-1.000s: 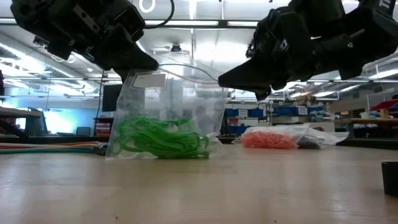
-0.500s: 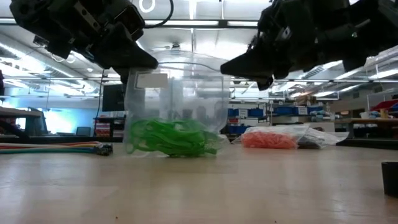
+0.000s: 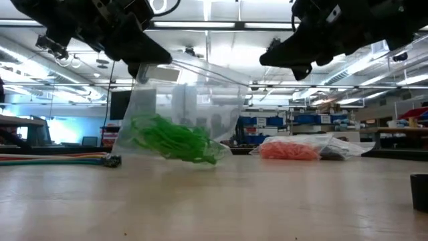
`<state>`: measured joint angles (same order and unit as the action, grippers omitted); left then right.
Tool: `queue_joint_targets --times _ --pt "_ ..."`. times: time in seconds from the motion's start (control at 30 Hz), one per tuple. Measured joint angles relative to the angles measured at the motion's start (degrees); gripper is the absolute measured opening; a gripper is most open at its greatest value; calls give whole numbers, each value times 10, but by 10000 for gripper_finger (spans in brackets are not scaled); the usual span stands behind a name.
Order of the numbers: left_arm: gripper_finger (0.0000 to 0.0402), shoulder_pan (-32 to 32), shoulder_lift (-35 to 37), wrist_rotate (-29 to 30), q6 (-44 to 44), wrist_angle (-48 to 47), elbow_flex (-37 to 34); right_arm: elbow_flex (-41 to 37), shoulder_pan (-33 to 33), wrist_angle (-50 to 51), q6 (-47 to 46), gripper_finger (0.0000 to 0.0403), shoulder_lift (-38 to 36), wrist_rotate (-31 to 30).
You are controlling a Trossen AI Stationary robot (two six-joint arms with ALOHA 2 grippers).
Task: Sort rubber bands
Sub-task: Close the transparent zip bag
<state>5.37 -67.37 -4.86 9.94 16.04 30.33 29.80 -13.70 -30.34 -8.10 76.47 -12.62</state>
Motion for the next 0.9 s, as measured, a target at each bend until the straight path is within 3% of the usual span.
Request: queue_joint_targets --times 0.2,0.37,0.47,0.63,0.9 --pt "52 0 -1 17 -8 -42 18 0 -1 71 -46 10 2 -43" --pt "26 0 -1 15 -8 -51 23 0 -6 86 -73 60 4 -57" --pt "33 2 2 12 -15 -52 23 0 -17 33 -65 101 29 -57" --pt "79 3 3 9 -13 -47 23 0 -21 -87 -51 153 128 -52" --pt "127 3 3 10 -7 -51 26 2 -21 -283 -24 164 247 -96"
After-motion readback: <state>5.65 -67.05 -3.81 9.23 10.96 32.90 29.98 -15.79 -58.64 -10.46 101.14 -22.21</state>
